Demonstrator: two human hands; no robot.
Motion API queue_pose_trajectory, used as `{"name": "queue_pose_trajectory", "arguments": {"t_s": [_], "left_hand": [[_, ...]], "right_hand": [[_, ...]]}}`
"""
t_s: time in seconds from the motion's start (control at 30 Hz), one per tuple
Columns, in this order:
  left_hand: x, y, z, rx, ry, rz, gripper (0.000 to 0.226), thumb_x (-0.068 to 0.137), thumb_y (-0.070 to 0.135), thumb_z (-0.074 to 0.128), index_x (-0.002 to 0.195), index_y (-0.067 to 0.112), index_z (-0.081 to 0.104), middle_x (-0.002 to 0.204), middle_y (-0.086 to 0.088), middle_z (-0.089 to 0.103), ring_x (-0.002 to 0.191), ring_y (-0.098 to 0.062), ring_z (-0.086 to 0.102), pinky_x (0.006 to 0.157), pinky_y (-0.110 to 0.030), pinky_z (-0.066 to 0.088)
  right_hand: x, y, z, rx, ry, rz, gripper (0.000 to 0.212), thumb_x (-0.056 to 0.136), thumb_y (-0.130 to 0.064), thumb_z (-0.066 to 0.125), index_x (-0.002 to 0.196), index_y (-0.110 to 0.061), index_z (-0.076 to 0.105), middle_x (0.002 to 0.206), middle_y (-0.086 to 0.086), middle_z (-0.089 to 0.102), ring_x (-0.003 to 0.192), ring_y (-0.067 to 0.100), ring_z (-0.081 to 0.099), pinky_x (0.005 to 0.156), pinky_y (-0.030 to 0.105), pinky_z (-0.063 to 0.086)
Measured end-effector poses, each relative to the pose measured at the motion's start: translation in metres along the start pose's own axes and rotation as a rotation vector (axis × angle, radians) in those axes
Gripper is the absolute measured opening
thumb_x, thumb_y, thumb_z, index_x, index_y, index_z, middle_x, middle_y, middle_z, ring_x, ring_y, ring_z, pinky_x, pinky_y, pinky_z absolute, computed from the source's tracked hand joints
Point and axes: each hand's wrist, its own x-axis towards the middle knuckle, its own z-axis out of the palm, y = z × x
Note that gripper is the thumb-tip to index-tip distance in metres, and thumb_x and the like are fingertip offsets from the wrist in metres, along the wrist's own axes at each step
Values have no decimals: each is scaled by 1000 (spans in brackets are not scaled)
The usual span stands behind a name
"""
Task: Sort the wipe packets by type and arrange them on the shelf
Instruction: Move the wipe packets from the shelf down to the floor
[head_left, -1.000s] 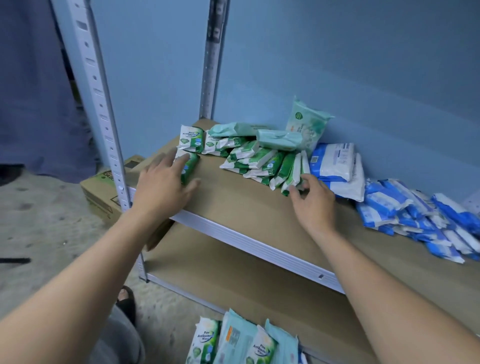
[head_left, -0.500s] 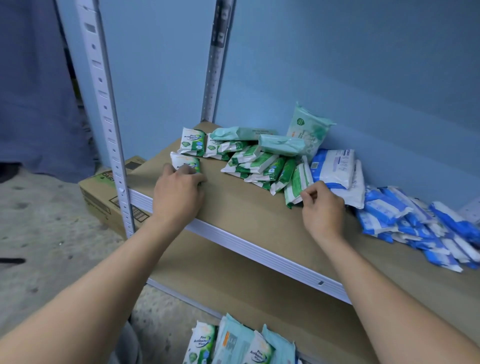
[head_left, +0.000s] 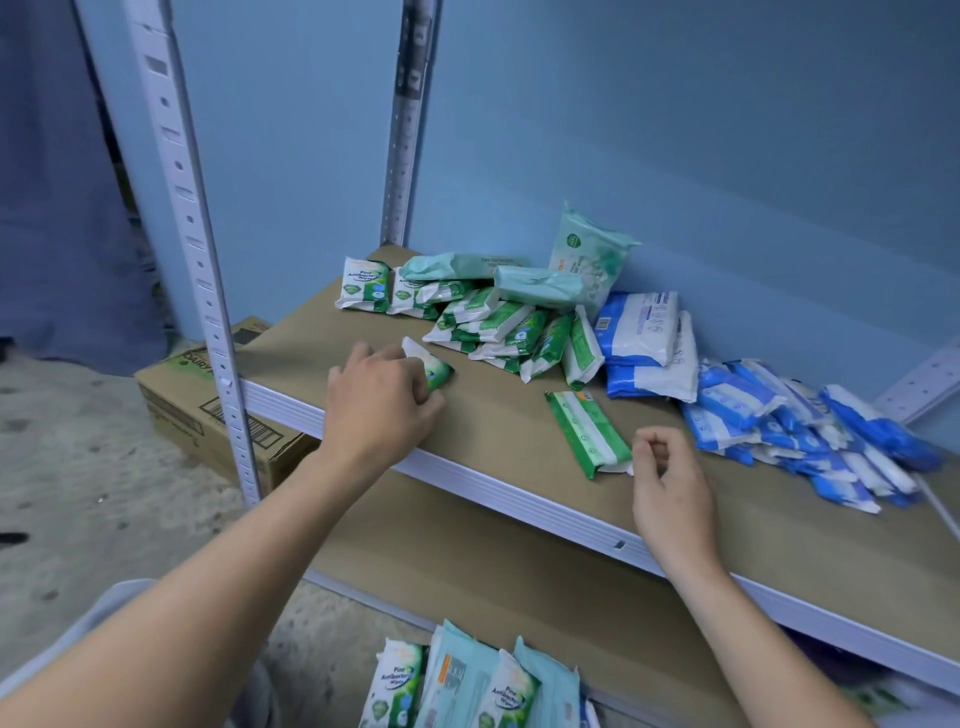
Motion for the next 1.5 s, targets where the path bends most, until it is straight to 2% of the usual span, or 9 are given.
{"name": "queue_pose_trajectory", "arguments": {"t_s": [0.13, 0.27, 0.43, 0.63, 0.77, 1.03, 1.27, 1.4, 1.5], "left_hand": [[1, -2, 6, -2, 13, 23, 18, 81, 36, 70, 91, 24, 61, 104, 3, 58, 98, -27, 47, 76, -39, 38], [3, -4, 13, 31, -112, -30, 52, 88, 46, 62, 134, 22, 52, 146, -1, 46, 127, -29, 44, 98, -44, 38], [4, 0, 15, 0, -192, -16, 69, 92, 58, 57, 148, 22, 43, 154, -2, 41, 127, -30, 52, 100, -39, 40], [-7, 3, 18, 29, -179, 59, 51, 99, 43, 54, 147, 28, 46, 159, -4, 36, 122, -32, 56, 87, -36, 46], [-27, 10, 15, -52, -163, 122, 48, 98, 37, 58, 145, 30, 50, 161, -1, 33, 120, -30, 58, 87, -35, 47], [-80, 16, 5, -366, -125, 164, 47, 82, 31, 76, 127, 41, 66, 146, 24, 49, 115, -5, 63, 91, -28, 52], [-144, 12, 16, -464, -52, 270, 48, 79, 16, 78, 124, 28, 71, 146, 16, 53, 130, -3, 54, 94, -35, 56], [-189, -8, 40, -459, -105, 220, 47, 80, 13, 80, 124, 25, 71, 147, 14, 52, 134, -2, 49, 101, -32, 52], [-219, -27, 63, -402, -262, 96, 45, 82, 20, 80, 125, 29, 69, 147, 19, 49, 132, -1, 51, 100, -28, 50]], "right_hand": [[7, -17, 10, -113, -132, -54, 39, 99, -39, 53, 136, -26, 51, 134, -4, 58, 123, 21, 52, 103, 42, 44], [13, -31, 25, -330, -228, -121, 57, 97, -50, 51, 148, -27, 41, 141, 4, 53, 125, 30, 45, 105, 42, 36], [13, -30, 40, -707, -284, -167, 60, 102, -54, 36, 154, -25, 31, 148, 6, 45, 128, 29, 42, 103, 44, 36], [6, -32, 38, -661, -243, -207, 52, 103, -42, 42, 152, -26, 36, 139, 4, 54, 115, 28, 44, 97, 40, 39], [-15, -35, 28, -659, -229, -268, 49, 103, -37, 43, 149, -22, 41, 133, 5, 59, 105, 28, 47, 94, 39, 42], [-76, -37, 5, -372, -79, -362, 41, 93, -20, 63, 134, -19, 58, 120, 2, 69, 85, 28, 49, 81, 40, 46], [-141, -6, 6, -179, 7, -345, 41, 93, -20, 65, 133, -16, 57, 141, 0, 57, 111, 31, 54, 97, 34, 39], [-181, 22, 17, -139, -10, -264, 43, 92, -18, 67, 134, -16, 56, 143, 0, 54, 109, 25, 51, 91, 32, 41], [-203, 53, 31, -150, -78, -177, 42, 92, -17, 68, 132, -20, 55, 135, -4, 60, 104, 22, 51, 85, 33, 44]]}}
